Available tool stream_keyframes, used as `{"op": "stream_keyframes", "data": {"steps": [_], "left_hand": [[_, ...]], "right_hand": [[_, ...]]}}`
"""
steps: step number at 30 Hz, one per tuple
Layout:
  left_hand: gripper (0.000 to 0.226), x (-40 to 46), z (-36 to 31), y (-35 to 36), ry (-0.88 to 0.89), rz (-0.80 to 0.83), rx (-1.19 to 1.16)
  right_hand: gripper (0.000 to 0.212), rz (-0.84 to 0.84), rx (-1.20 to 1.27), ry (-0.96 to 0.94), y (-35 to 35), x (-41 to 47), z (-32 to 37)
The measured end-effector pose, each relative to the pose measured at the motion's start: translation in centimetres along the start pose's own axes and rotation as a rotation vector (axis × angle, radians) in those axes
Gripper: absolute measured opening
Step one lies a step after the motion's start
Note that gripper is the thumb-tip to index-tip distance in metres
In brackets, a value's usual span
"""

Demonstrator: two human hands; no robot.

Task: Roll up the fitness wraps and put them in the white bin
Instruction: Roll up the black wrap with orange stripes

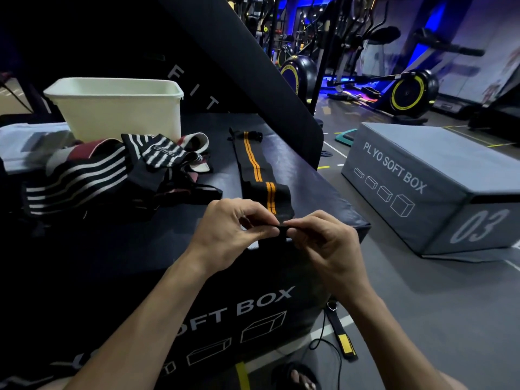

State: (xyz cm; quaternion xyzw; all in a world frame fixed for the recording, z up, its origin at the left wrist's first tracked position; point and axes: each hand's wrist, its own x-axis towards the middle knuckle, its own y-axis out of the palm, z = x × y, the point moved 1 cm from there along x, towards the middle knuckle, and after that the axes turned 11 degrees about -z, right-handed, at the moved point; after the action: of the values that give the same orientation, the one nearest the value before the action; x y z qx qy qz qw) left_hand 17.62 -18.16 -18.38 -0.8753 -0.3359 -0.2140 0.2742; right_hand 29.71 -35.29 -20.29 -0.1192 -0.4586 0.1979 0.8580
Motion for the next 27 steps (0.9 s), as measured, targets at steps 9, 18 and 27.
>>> {"op": "stream_keyframes", "data": {"steps": [9,18,27], "left_hand": [[0.018,-2.1,0.7,0.1,-0.024,0.11,0.035],[0.01,-4.0,1.7,1.0,0.102,0.084,0.325],[0.005,-4.4,1.1,0.9,0.025,0.06,0.353]], "right_hand": [[0.013,0.074,-0.079,-0.071,0.0,-1.2,-0.5],[0.008,0.138,0.041,0.233,0.2,-3.0,-1.3],[0.007,0.093,0.415,0.74,1.2,-3.9,-0.6]]}}
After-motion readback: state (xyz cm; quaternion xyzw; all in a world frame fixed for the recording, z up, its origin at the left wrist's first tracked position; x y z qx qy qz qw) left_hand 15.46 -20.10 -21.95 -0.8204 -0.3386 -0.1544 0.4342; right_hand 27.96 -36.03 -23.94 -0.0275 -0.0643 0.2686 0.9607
